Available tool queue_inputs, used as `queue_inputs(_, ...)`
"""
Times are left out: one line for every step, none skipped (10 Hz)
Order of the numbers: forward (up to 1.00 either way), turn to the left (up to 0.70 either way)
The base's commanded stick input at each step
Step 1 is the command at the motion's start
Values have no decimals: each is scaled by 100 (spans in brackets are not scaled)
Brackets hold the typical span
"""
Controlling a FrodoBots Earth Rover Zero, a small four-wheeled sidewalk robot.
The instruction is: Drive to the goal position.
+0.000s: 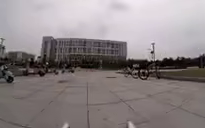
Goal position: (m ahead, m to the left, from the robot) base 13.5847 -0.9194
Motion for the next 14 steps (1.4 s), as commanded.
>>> queue_inputs(85,0)
queue_inputs(85,0)
queue_inputs(85,0)
queue_inputs(85,0)
queue_inputs(85,0)
queue_inputs(85,0)
queue_inputs(85,0)
queue_inputs(85,0)
queue_inputs(85,0)
queue_inputs(85,0)
queue_inputs(85,0)
queue_inputs(85,0)
queue_inputs(85,0)
queue_inputs(85,6)
